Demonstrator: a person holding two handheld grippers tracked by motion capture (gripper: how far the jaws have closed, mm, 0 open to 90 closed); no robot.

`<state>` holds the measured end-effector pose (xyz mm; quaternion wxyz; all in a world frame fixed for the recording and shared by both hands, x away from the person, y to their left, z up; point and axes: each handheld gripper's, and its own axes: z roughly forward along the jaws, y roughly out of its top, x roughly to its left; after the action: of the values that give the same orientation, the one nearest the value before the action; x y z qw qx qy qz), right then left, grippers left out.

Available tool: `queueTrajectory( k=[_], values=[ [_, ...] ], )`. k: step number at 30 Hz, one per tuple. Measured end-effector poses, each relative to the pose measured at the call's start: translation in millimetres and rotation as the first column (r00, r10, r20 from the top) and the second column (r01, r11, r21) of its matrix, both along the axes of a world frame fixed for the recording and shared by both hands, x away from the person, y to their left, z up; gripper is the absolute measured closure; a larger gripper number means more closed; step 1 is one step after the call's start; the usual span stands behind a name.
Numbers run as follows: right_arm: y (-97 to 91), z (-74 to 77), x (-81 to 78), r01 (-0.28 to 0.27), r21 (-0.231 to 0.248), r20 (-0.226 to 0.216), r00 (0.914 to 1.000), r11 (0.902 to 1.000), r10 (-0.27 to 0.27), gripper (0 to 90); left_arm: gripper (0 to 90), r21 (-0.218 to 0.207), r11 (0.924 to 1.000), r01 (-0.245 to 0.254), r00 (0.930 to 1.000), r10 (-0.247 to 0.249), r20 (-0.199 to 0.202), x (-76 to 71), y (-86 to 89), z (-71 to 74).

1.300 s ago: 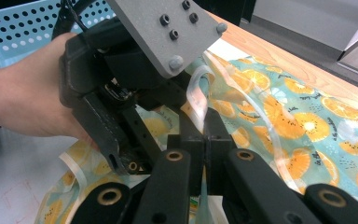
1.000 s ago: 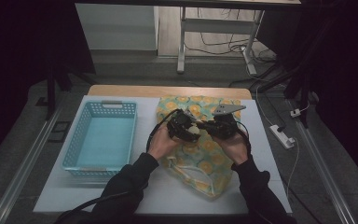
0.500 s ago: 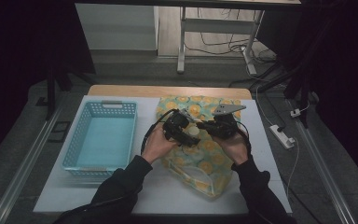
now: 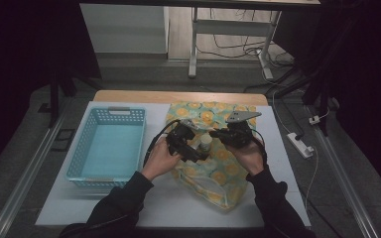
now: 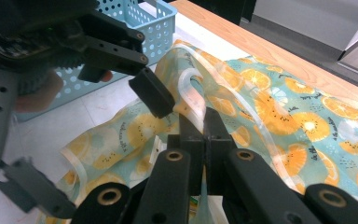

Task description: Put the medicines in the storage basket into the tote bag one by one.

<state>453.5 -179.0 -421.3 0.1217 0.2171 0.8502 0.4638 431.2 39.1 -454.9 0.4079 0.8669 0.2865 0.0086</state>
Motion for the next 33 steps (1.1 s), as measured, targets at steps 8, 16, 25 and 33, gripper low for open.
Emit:
queueTrajectory(
  k=[8, 16, 25, 33],
  values=[
    [-0.1, -0.4, 0.0, 0.0, 0.0, -0.001, 1.0, 1.0, 0.0, 89.7, 0.0, -0.027, 0.9996, -0.003, 1.0, 0.004, 0.003, -12.5, 11.5, -4.1],
    [0.0, -0.4, -0.4, 0.0, -0.001, -0.004, 1.0, 1.0, 0.0, 89.7, 0.0, -0.003, 0.9998, 0.017, 0.9998, -0.017, 0.006, -26.8, 16.8, -8.9],
    [-0.4, -0.3, -1.0, -0.001, -0.003, -0.005, 1.0, 1.0, 0.001, 89.7, 0.0, 0.076, 0.997, 0.01, 0.9995, -0.012, 0.027, -37.4, 10.7, -20.7],
    [0.0, -1.3, -1.3, -0.007, -0.008, -0.006, 1.0, 0.9999, 0.007, 89.7, 1.4, 0.109, 0.9937, 0.027, 0.9995, -0.029, 0.015, -40.2, 4.7, -29.3]
  ],
)
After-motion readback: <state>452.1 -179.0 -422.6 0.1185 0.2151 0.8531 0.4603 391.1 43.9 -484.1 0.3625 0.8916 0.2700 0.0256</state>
